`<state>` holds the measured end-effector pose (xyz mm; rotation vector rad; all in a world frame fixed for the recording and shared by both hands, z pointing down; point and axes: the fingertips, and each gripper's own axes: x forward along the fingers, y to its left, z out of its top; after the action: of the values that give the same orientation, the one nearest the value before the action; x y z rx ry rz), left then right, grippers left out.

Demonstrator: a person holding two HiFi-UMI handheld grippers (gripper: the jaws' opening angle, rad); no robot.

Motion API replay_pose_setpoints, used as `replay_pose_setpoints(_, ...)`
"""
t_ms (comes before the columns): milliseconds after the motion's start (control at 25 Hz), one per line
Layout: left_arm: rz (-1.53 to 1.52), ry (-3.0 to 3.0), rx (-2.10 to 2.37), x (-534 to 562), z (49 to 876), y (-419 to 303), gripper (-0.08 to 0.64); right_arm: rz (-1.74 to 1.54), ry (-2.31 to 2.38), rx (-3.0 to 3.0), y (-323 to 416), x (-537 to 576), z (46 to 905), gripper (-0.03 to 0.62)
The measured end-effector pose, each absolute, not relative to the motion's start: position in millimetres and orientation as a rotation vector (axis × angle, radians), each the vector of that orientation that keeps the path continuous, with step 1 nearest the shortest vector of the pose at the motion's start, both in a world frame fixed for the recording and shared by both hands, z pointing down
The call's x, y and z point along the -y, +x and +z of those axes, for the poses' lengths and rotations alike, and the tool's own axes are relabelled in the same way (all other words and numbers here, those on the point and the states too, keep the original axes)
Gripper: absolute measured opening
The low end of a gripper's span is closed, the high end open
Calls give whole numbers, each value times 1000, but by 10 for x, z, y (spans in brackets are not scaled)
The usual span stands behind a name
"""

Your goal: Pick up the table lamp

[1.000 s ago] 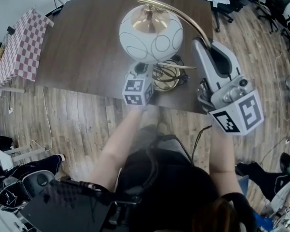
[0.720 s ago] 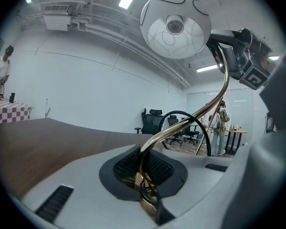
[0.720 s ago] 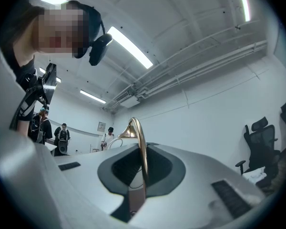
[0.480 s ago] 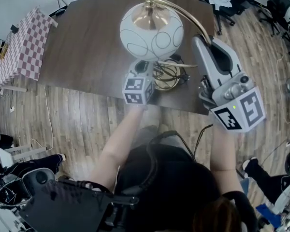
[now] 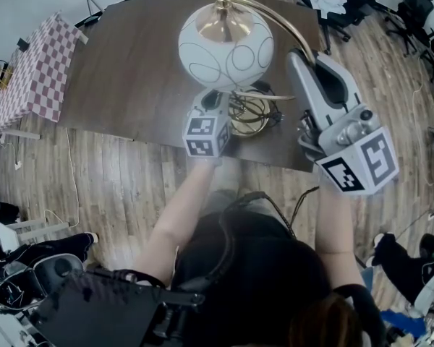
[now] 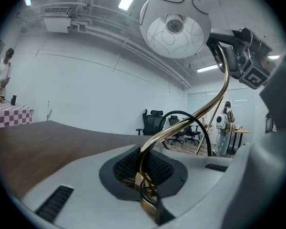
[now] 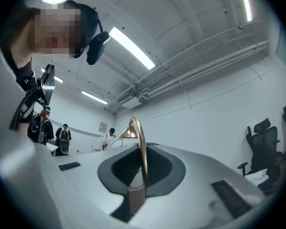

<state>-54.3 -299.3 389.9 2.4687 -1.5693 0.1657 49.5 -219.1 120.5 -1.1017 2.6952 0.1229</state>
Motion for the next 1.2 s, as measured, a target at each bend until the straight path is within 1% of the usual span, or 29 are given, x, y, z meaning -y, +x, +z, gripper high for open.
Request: replay_pose_setpoints(1200, 128, 2467, 1556, 2924, 3714, -570, 15, 158, -1056, -2681, 404, 2067, 1023, 17)
